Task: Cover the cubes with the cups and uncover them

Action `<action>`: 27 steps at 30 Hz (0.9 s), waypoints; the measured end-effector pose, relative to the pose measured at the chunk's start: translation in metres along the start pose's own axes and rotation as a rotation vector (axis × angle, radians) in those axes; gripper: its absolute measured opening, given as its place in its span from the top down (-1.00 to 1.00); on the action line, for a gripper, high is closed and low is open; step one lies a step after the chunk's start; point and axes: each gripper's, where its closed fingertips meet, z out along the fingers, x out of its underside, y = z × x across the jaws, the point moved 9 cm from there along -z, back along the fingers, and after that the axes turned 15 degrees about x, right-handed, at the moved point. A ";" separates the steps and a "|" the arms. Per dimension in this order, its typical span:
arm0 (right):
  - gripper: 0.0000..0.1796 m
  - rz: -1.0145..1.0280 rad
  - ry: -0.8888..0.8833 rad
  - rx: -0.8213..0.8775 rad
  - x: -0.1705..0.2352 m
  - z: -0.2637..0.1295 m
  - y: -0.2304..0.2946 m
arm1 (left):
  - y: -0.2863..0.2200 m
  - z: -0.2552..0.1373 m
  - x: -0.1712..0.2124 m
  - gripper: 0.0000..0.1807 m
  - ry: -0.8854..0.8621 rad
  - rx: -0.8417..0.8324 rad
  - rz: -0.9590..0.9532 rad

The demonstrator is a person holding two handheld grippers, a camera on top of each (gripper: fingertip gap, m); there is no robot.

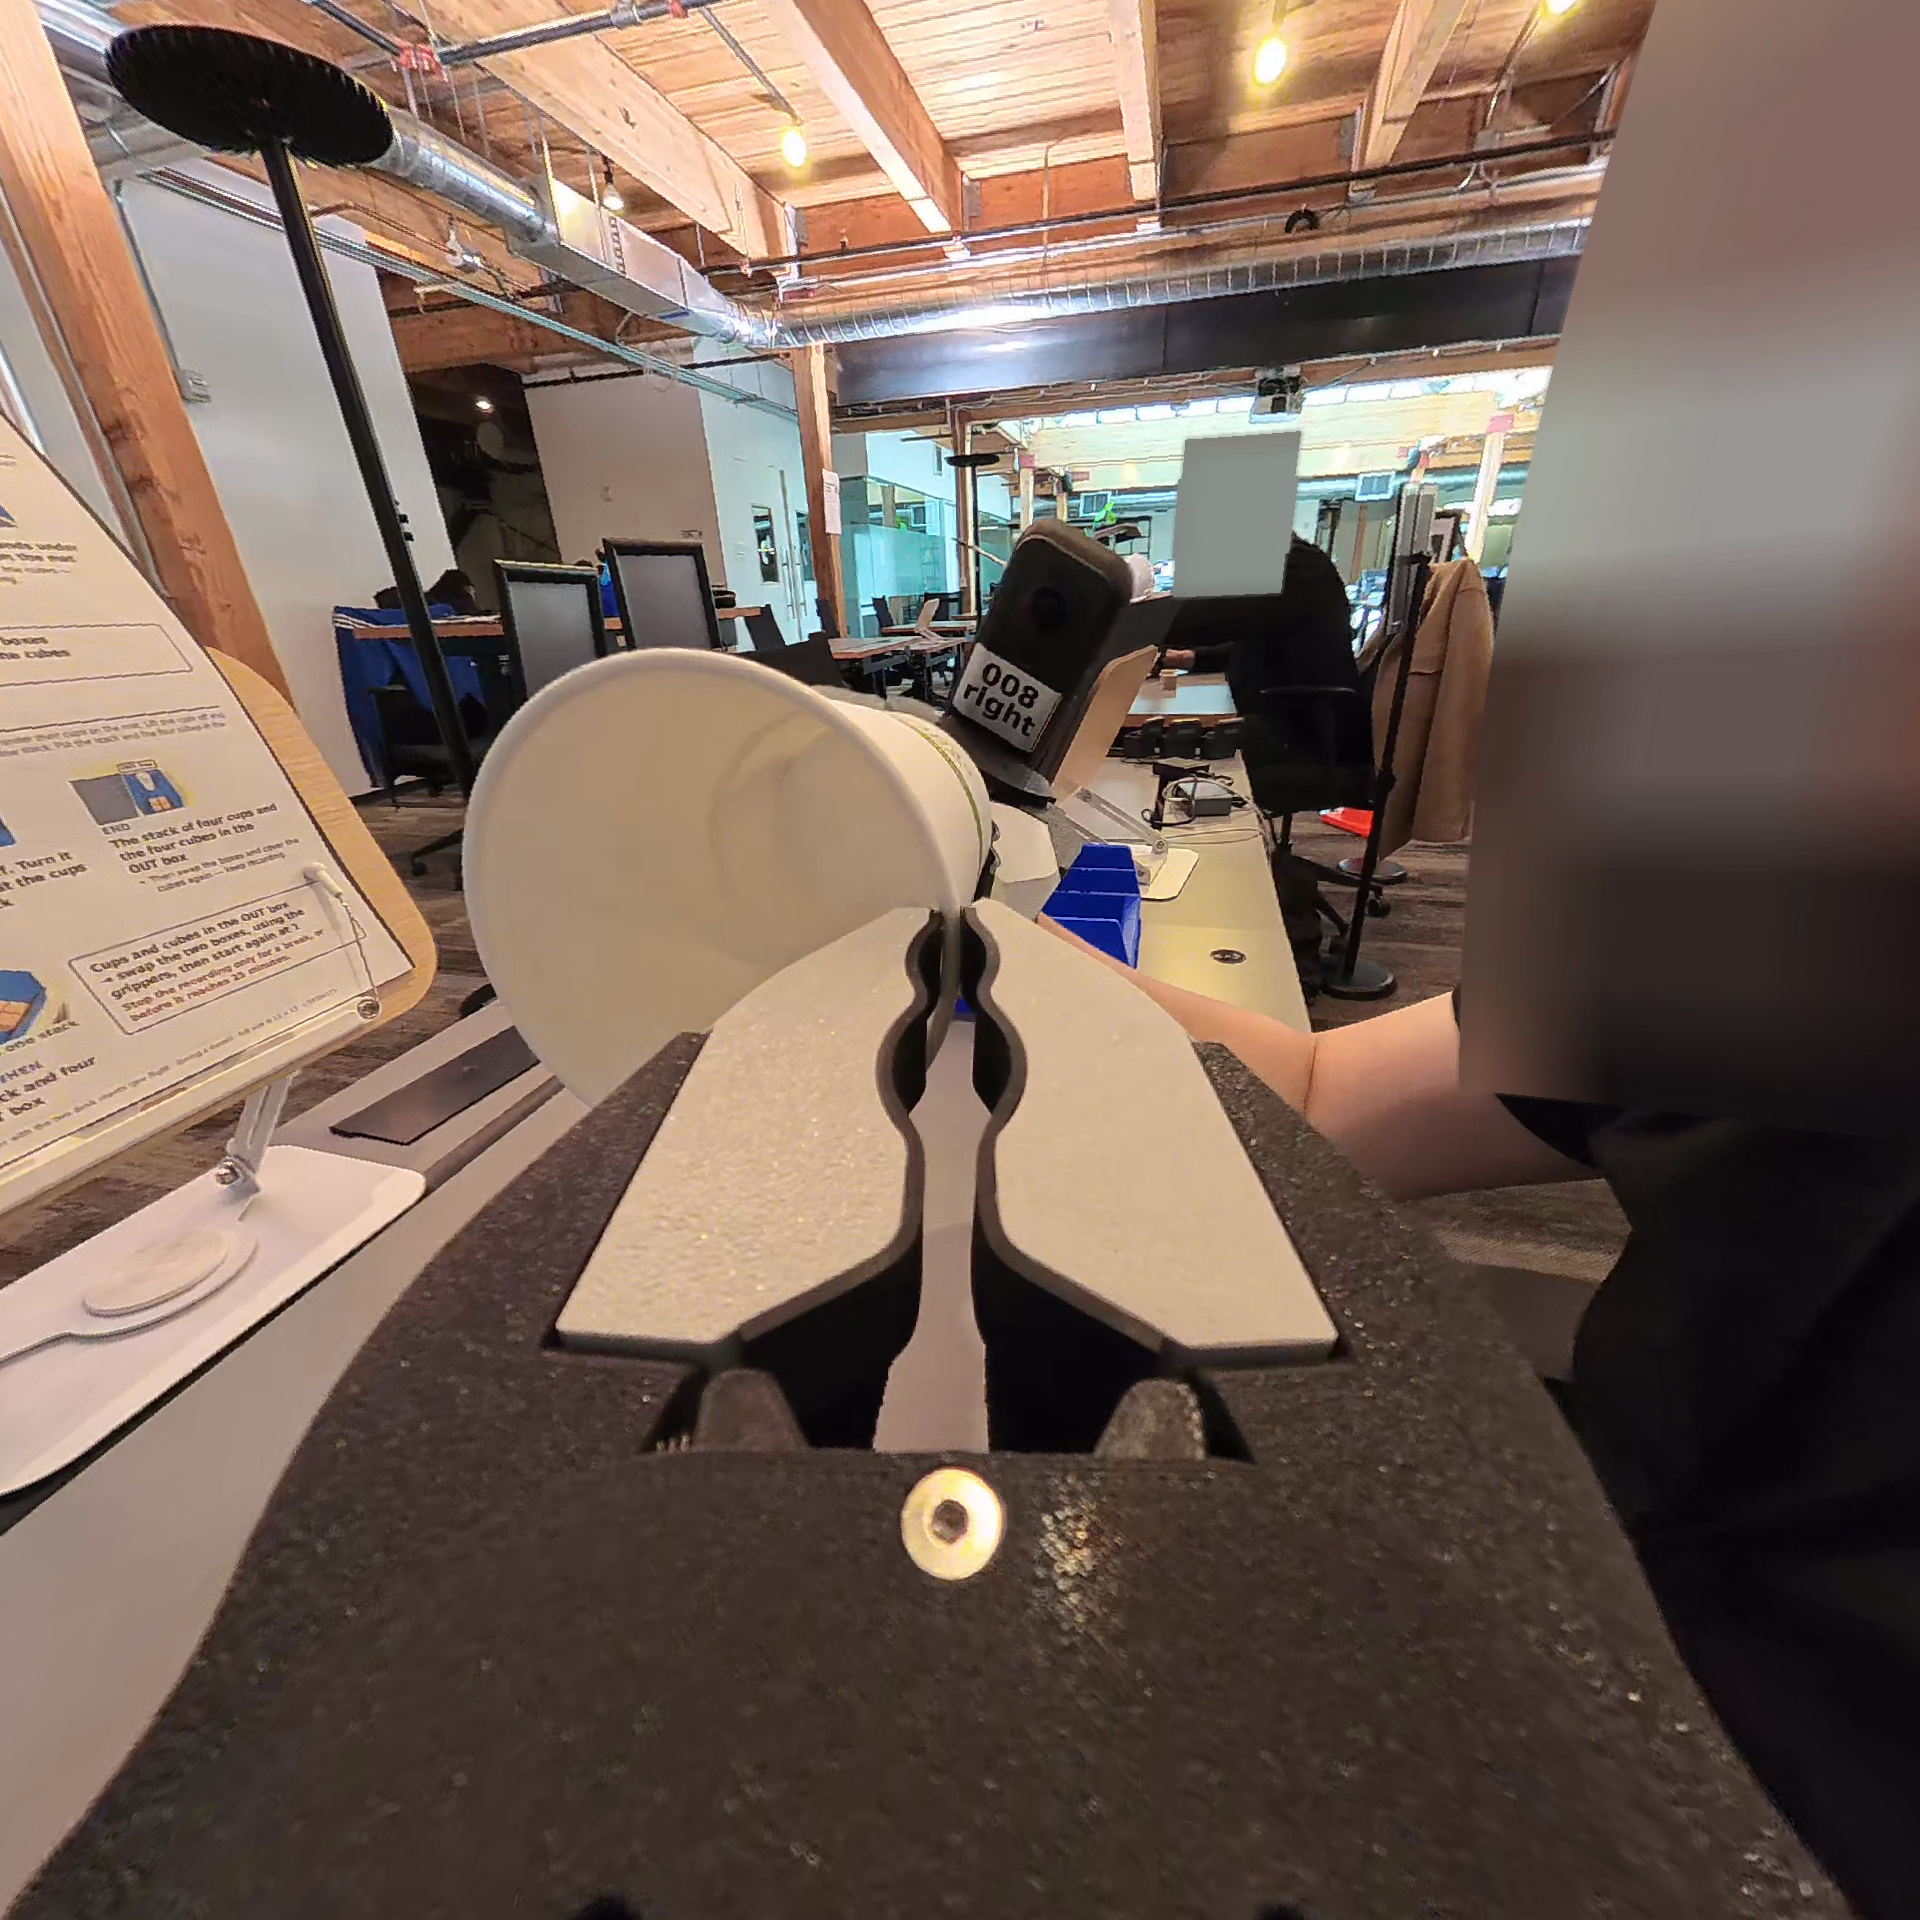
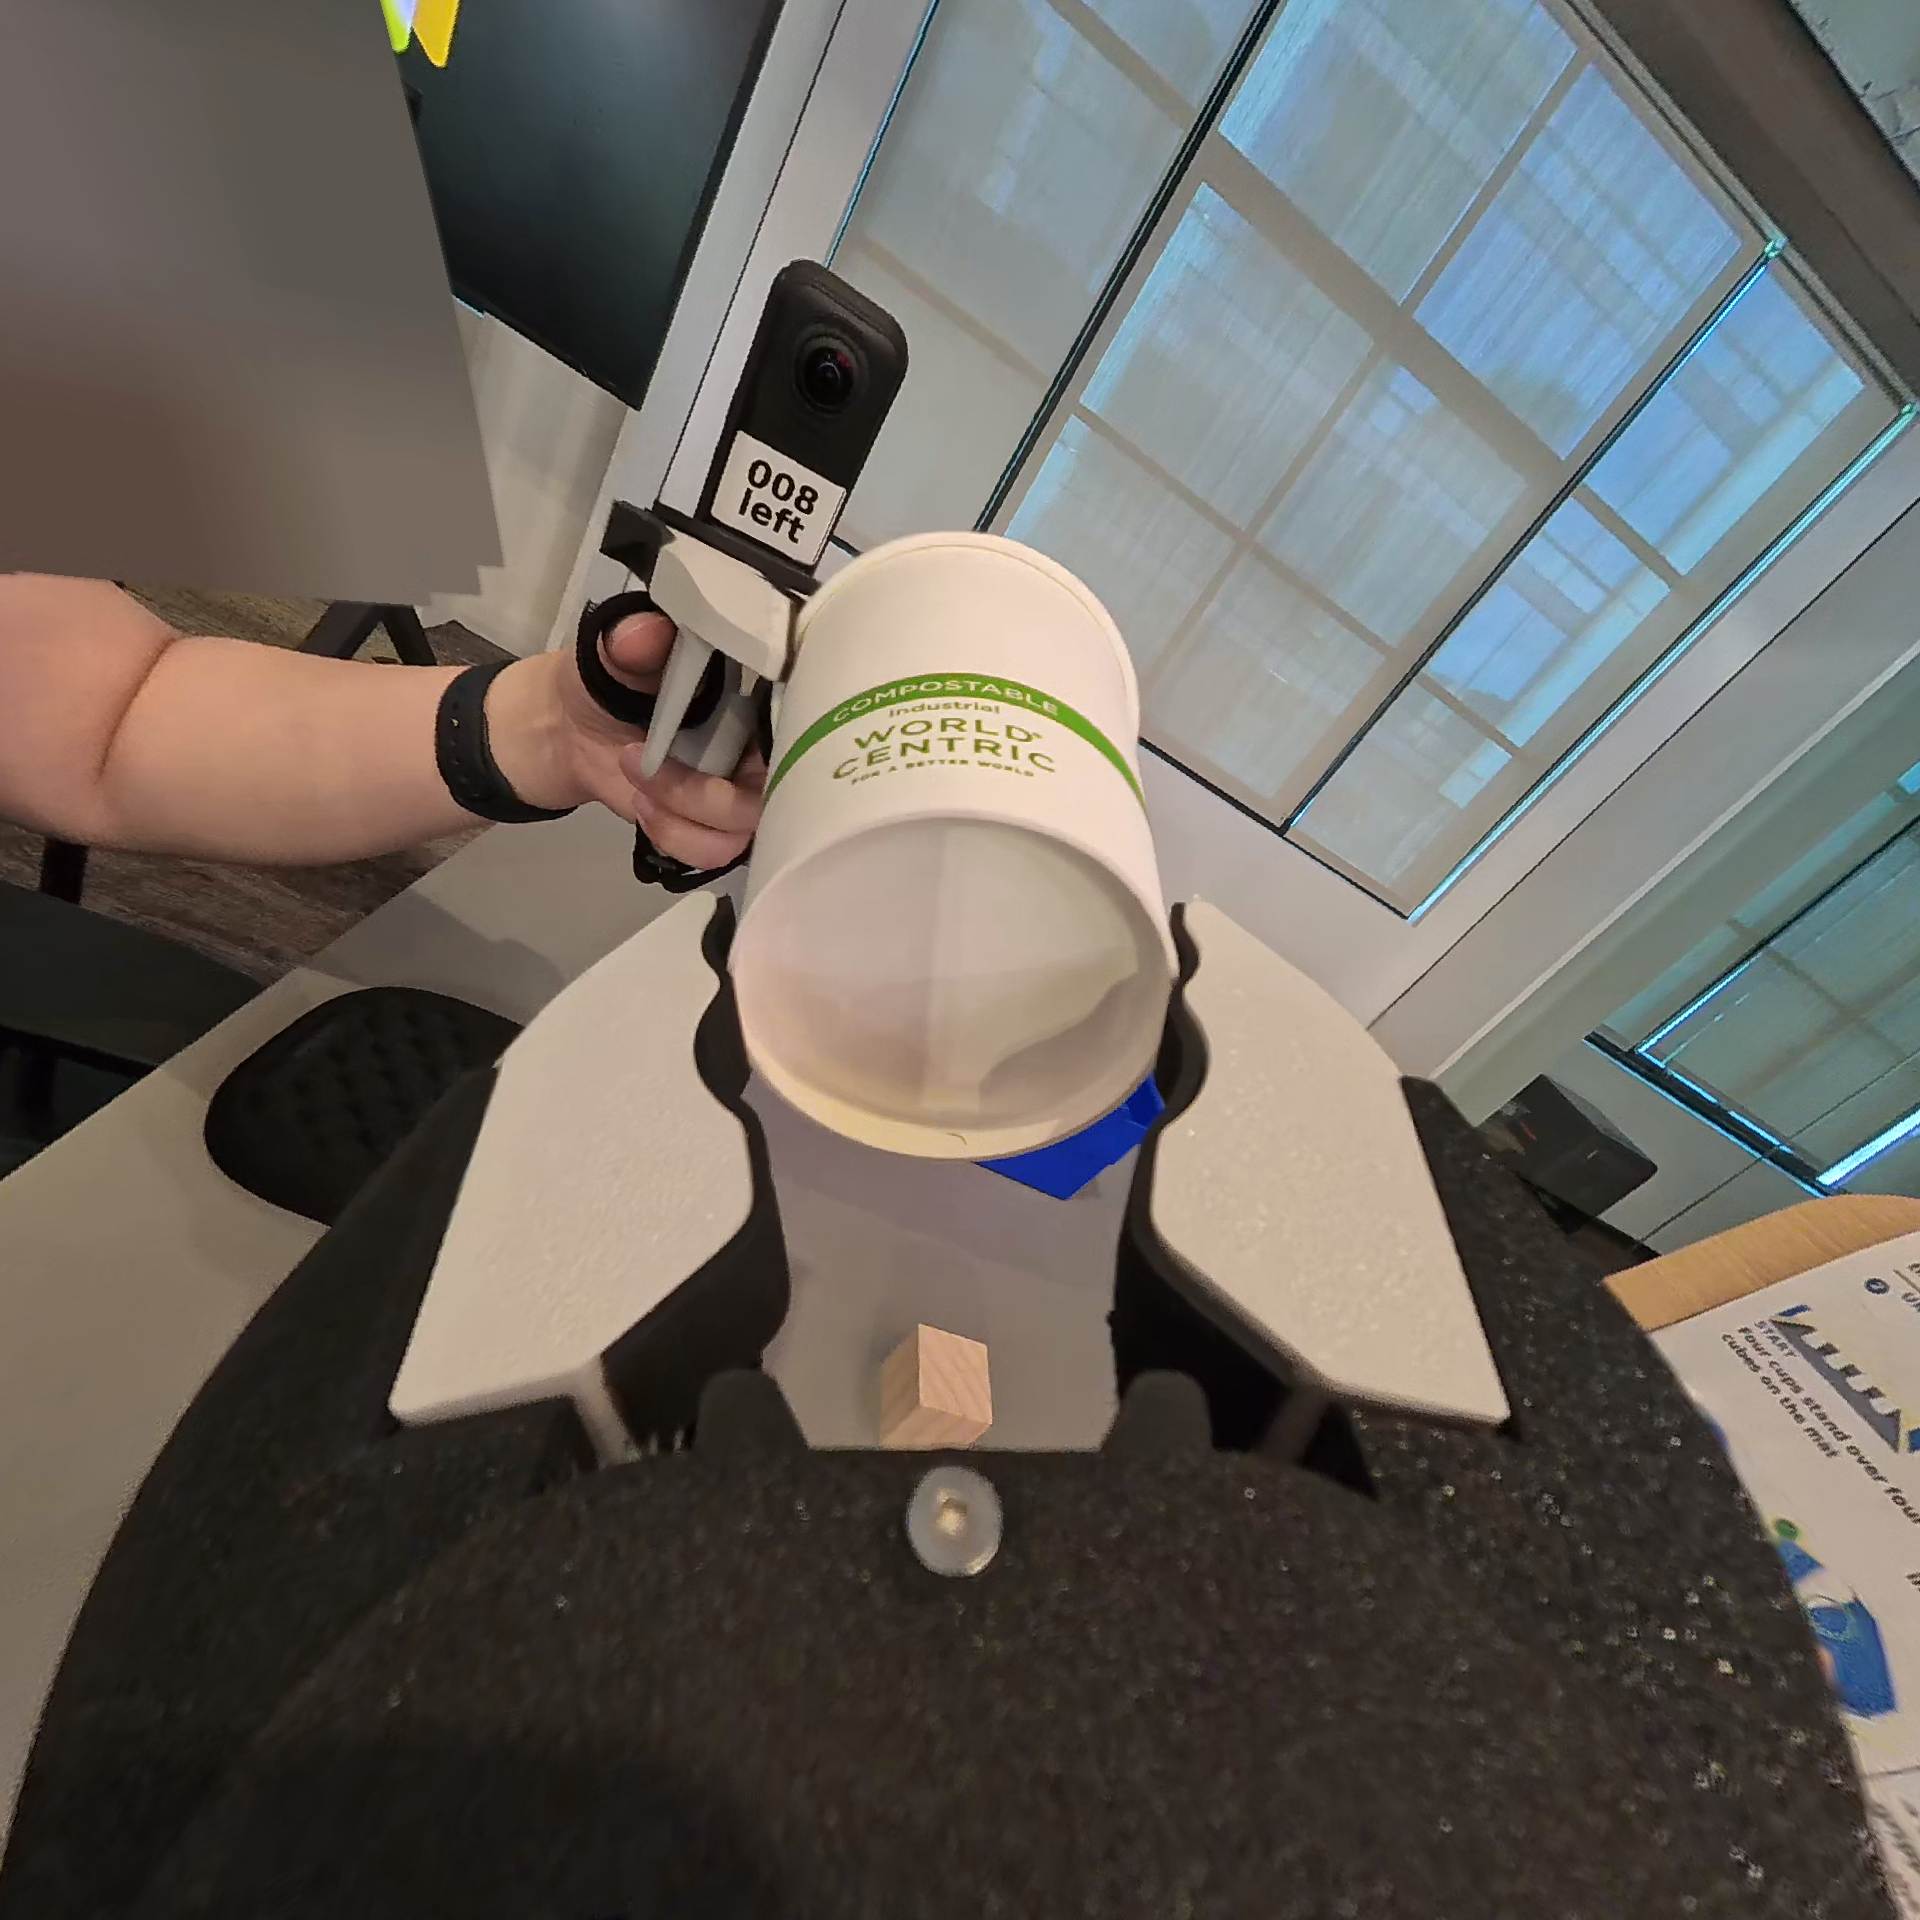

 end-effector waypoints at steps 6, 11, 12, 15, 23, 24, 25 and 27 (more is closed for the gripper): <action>0.14 -0.091 0.015 0.025 -0.005 -0.003 0.002 | -0.003 -0.004 -0.001 0.94 0.001 -0.039 0.017; 0.14 -0.145 0.064 0.035 -0.005 -0.003 0.004 | -0.004 -0.016 0.001 0.87 0.008 -0.084 0.011; 0.14 -0.162 0.087 0.036 -0.004 -0.002 0.005 | -0.005 -0.020 0.003 0.86 0.013 -0.105 0.014; 0.14 -0.248 0.186 0.043 0.002 0.001 0.008 | -0.010 -0.037 0.011 0.87 0.022 -0.175 0.009; 0.14 -0.521 0.506 0.023 0.024 0.020 0.026 | -0.048 -0.079 0.038 0.94 -0.052 -0.260 -0.026; 0.15 -0.524 0.534 0.005 0.027 0.023 0.029 | -0.053 -0.083 0.041 0.96 -0.065 -0.274 -0.030; 0.15 -0.520 0.559 -0.018 0.030 0.027 0.031 | -0.058 -0.087 0.044 0.96 -0.077 -0.286 -0.034; 0.15 -0.508 0.610 -0.074 0.033 0.037 0.032 | -0.066 -0.096 0.050 0.97 -0.088 -0.306 -0.052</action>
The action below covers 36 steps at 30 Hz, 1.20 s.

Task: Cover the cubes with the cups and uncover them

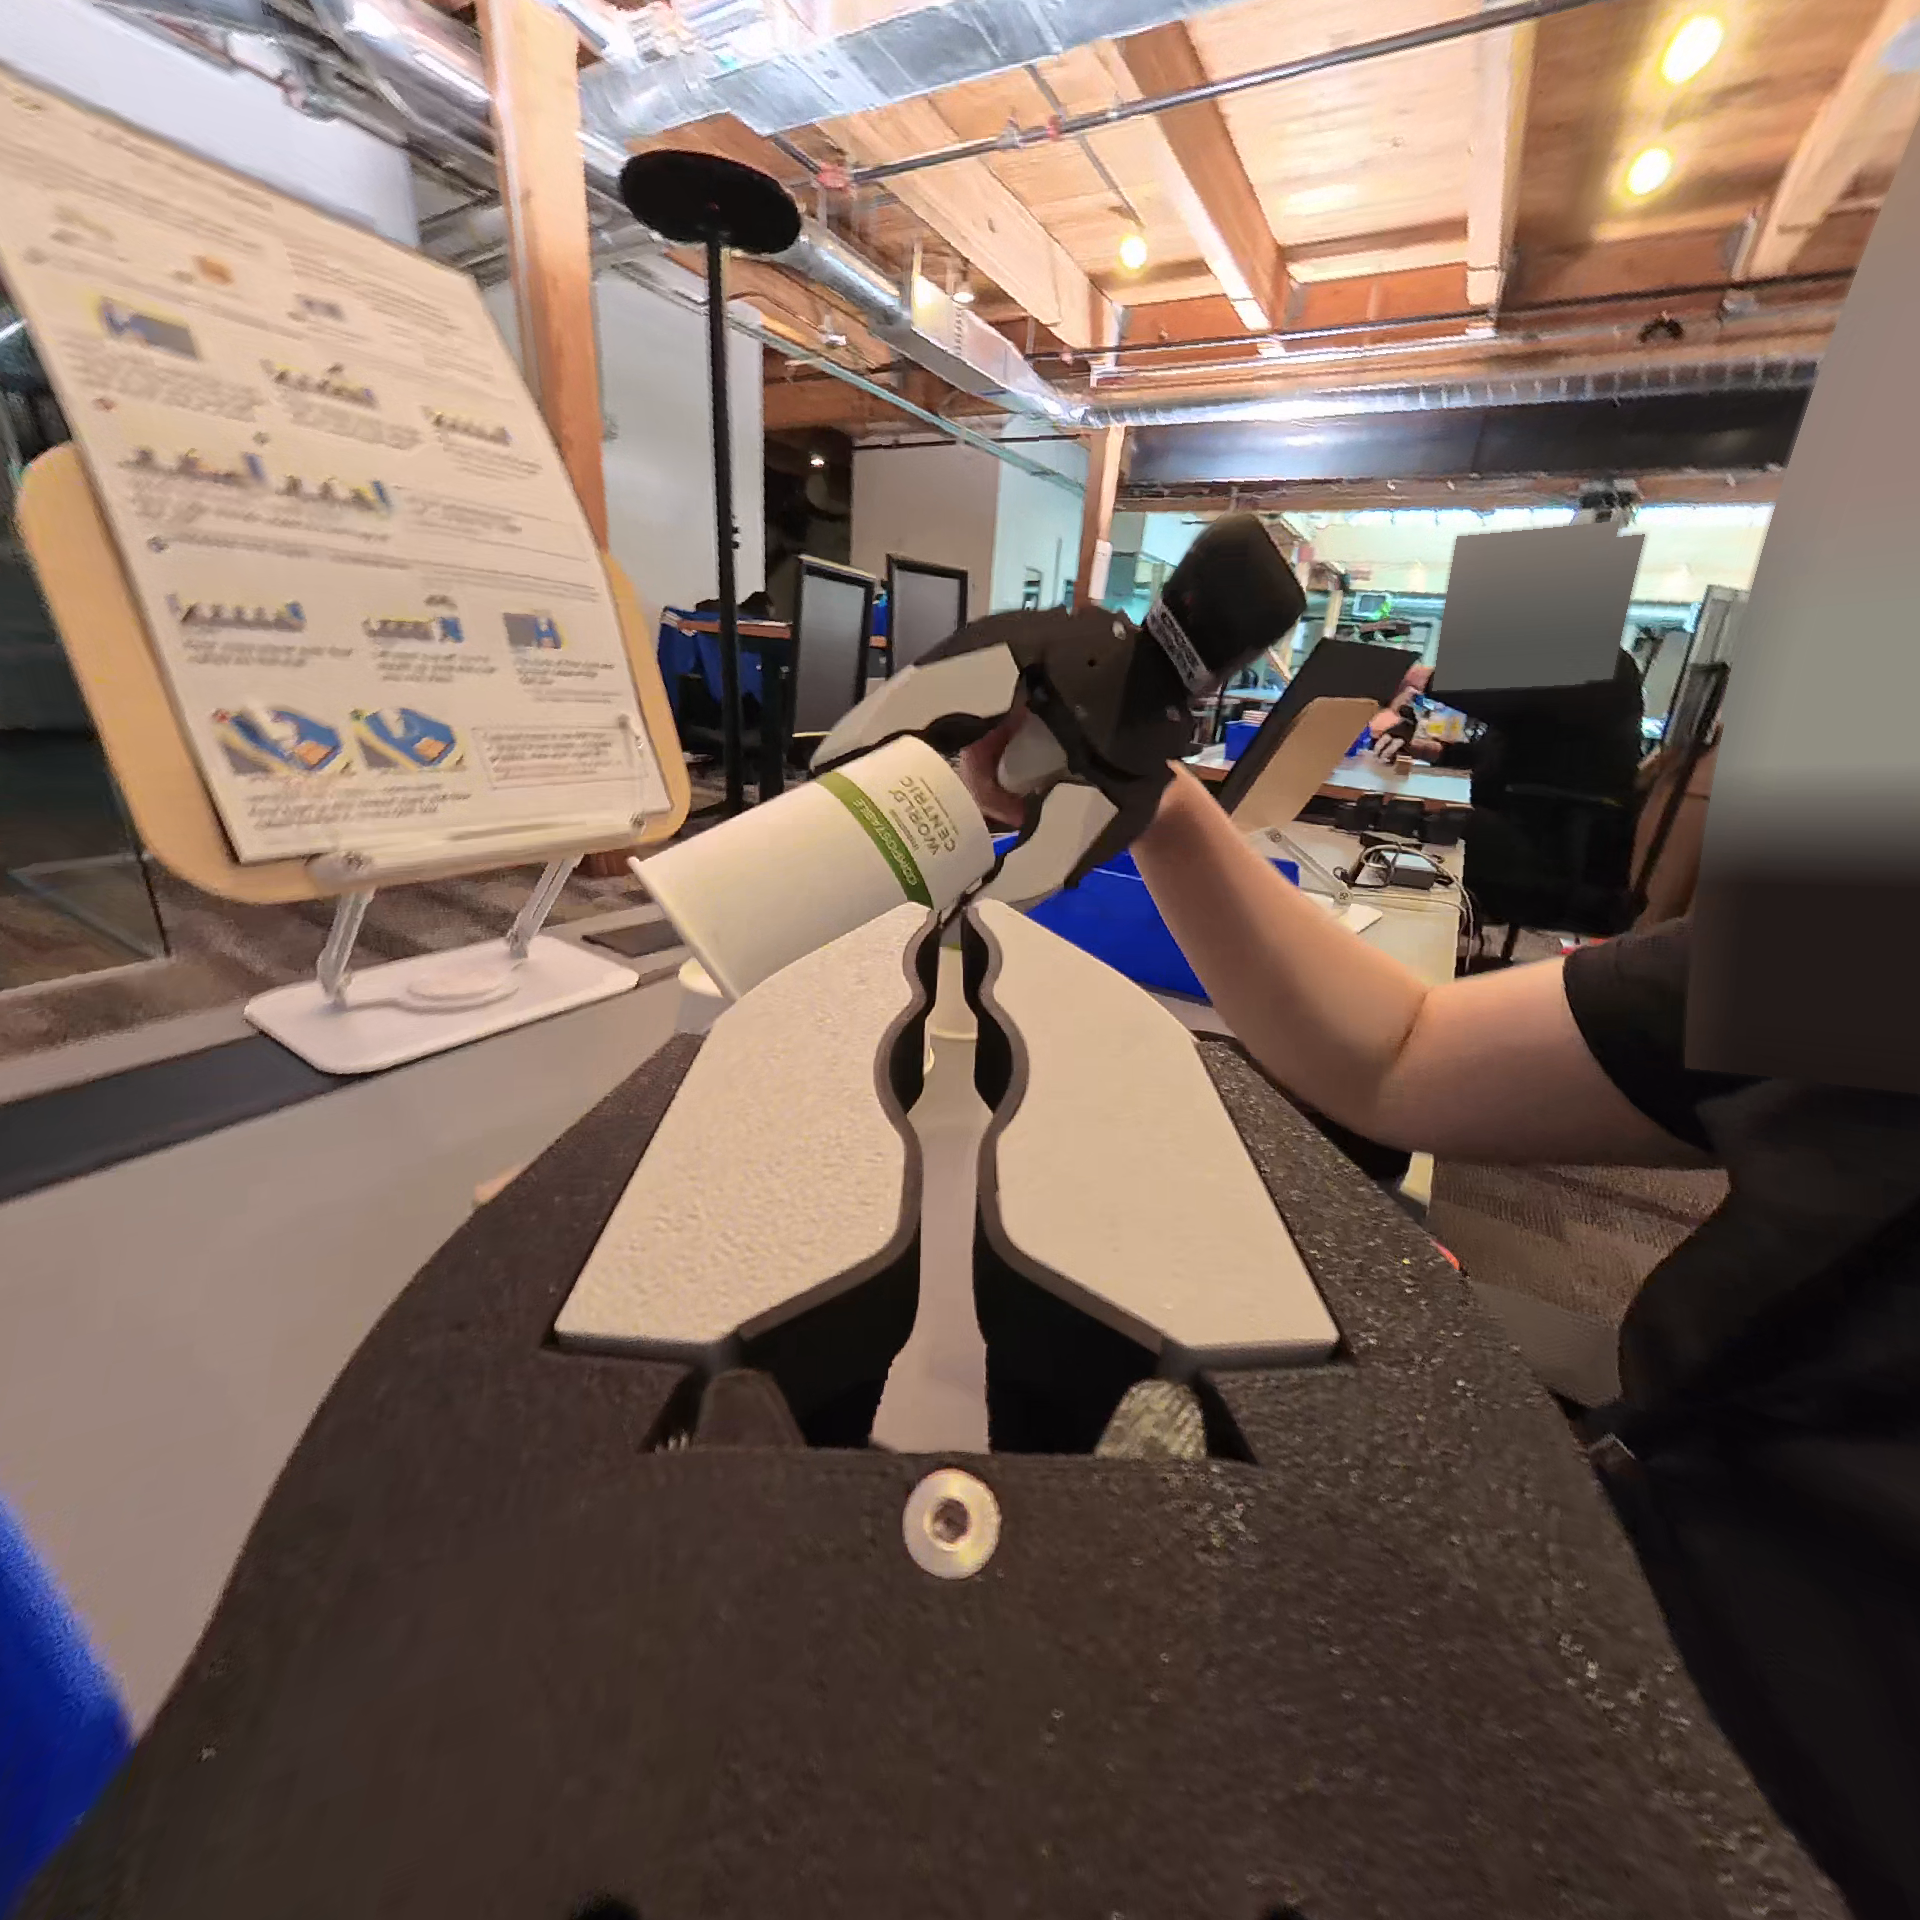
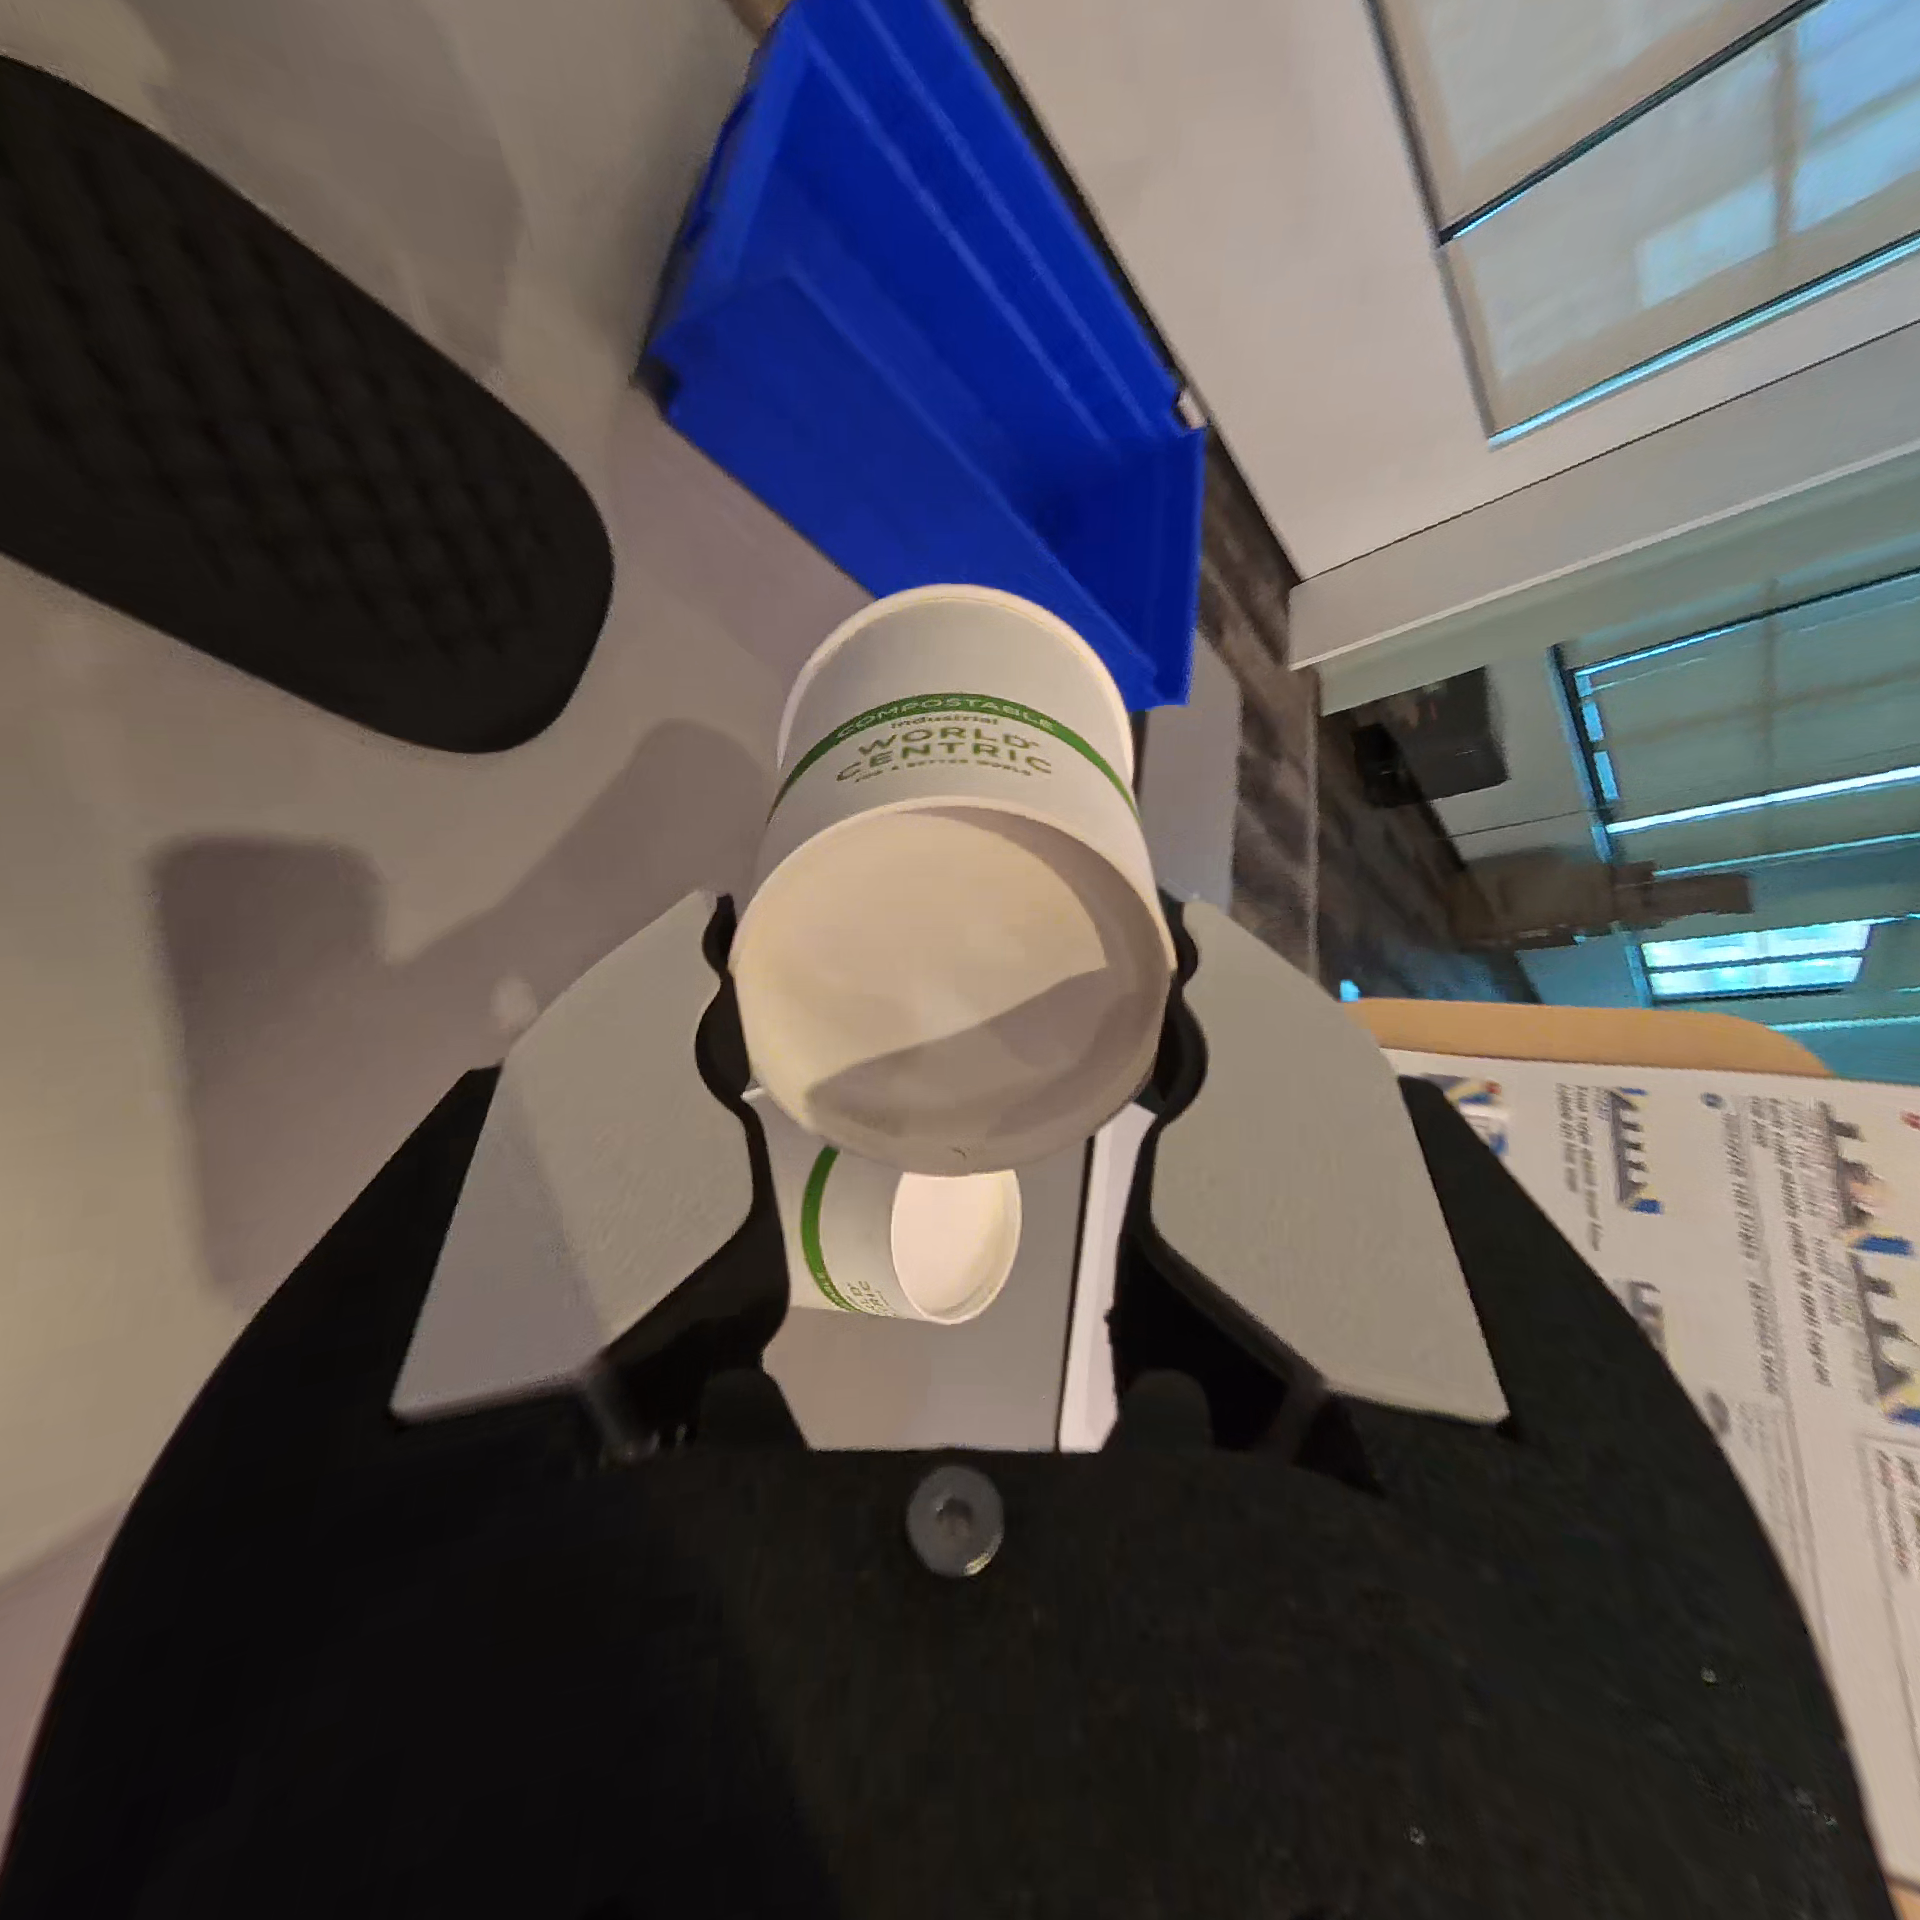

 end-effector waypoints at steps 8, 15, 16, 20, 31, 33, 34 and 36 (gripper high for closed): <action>0.14 -0.065 0.268 -0.385 -0.027 0.060 -0.036 | -0.003 -0.027 0.026 0.89 -0.005 -0.080 -0.039; 0.14 -0.160 0.531 -0.583 -0.025 0.122 -0.043 | -0.010 -0.040 0.035 0.86 -0.062 -0.064 -0.070; 0.14 -0.157 0.557 -0.611 -0.021 0.130 -0.040 | -0.012 -0.042 0.036 0.86 -0.066 -0.066 -0.069; 0.14 -0.110 0.634 -0.682 0.000 0.157 -0.030 | -0.018 -0.049 0.037 0.86 -0.062 -0.082 -0.058; 0.14 0.066 0.689 -0.756 0.036 0.197 -0.018 | -0.025 -0.052 0.035 0.87 -0.072 -0.058 -0.051; 0.14 0.079 0.697 -0.762 0.041 0.200 -0.015 | -0.026 -0.052 0.035 0.87 -0.066 -0.056 -0.053; 0.14 0.082 0.701 -0.767 0.043 0.201 -0.013 | -0.026 -0.053 0.036 0.87 -0.063 -0.058 -0.052; 0.14 0.077 0.706 -0.776 0.046 0.203 -0.009 | -0.025 -0.054 0.036 0.86 -0.064 -0.061 -0.054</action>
